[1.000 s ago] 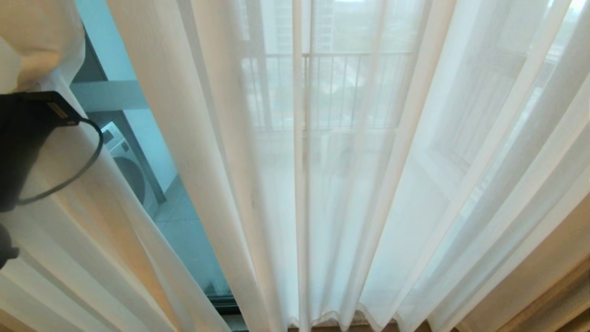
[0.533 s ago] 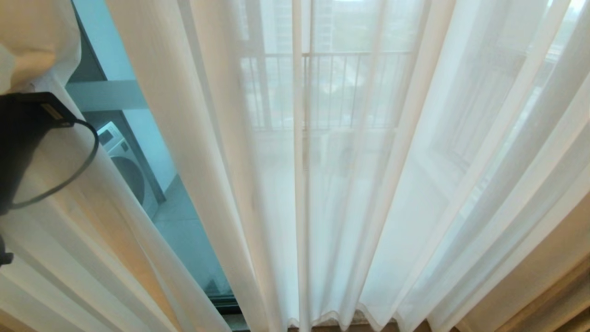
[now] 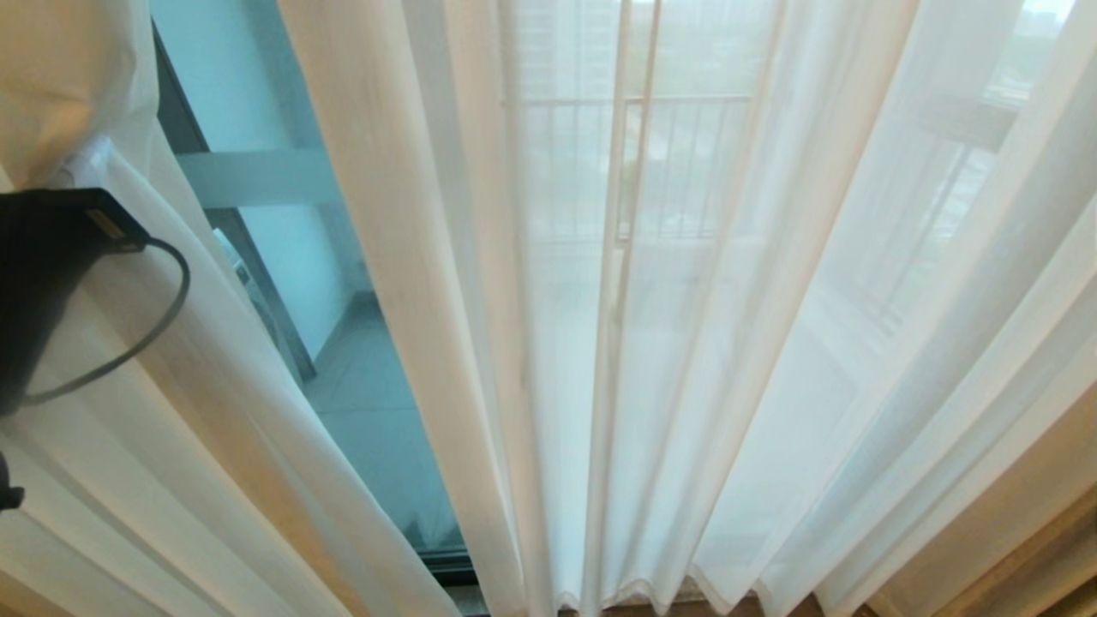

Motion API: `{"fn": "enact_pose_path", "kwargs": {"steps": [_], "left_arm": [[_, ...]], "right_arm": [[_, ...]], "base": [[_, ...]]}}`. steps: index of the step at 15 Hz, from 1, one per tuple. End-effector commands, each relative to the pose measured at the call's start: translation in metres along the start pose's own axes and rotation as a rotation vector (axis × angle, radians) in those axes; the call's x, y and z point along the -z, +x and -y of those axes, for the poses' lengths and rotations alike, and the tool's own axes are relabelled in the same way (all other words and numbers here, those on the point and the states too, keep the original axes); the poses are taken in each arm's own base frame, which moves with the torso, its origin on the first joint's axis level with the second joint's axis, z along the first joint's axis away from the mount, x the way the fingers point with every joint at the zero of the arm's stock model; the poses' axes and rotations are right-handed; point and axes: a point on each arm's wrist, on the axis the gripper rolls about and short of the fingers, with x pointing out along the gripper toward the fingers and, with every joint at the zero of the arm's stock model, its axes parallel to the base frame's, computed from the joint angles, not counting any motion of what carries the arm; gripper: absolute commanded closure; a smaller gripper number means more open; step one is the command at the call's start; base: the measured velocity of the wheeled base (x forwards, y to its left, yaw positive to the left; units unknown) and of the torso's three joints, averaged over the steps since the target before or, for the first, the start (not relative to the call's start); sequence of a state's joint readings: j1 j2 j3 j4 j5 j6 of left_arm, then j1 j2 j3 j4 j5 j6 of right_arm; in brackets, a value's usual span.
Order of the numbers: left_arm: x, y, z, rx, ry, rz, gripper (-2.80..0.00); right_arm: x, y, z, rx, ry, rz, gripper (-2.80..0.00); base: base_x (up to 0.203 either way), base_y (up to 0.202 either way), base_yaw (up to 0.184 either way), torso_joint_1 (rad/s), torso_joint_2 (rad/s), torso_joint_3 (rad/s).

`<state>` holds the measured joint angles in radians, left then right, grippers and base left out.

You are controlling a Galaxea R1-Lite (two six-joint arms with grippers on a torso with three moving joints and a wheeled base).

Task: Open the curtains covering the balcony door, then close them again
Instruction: Pull the inner curtains open on both sides

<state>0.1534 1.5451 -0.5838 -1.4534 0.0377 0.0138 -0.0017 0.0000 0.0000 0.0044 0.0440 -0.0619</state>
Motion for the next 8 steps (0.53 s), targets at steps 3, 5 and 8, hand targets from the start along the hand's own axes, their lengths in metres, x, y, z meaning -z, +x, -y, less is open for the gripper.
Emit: {"fn": "enact_pose_path", "kwargs": {"steps": [3,5,8], "left_arm": [[0.0002,0.0001,-0.0002,-0.001,0.000,0.005,0.00],[-0.0003,0.0000,-0.0004,-0.002,0.000,0.006,0.00],[-0.0023,-0.0007,-0.0004,-0.002,0.000,0.013,0.00]], "right_arm": [[0.0000,0.0000,0.0000,-0.001,-0.001,0.000,0.00],[0.0000,0.0000,0.0000,-0.001,-0.001,0.000,0.00],[0.0000,0.0000,0.0000,-0.001,-0.001,0.000,0.00]], "base": [[0.000,0.180,0.003,-0.002,0.00,0.003],[0.000,0.192,0.001,0.005,0.00,0.005],[0.000,0.183,0.002,0.001,0.00,0.003]]}}
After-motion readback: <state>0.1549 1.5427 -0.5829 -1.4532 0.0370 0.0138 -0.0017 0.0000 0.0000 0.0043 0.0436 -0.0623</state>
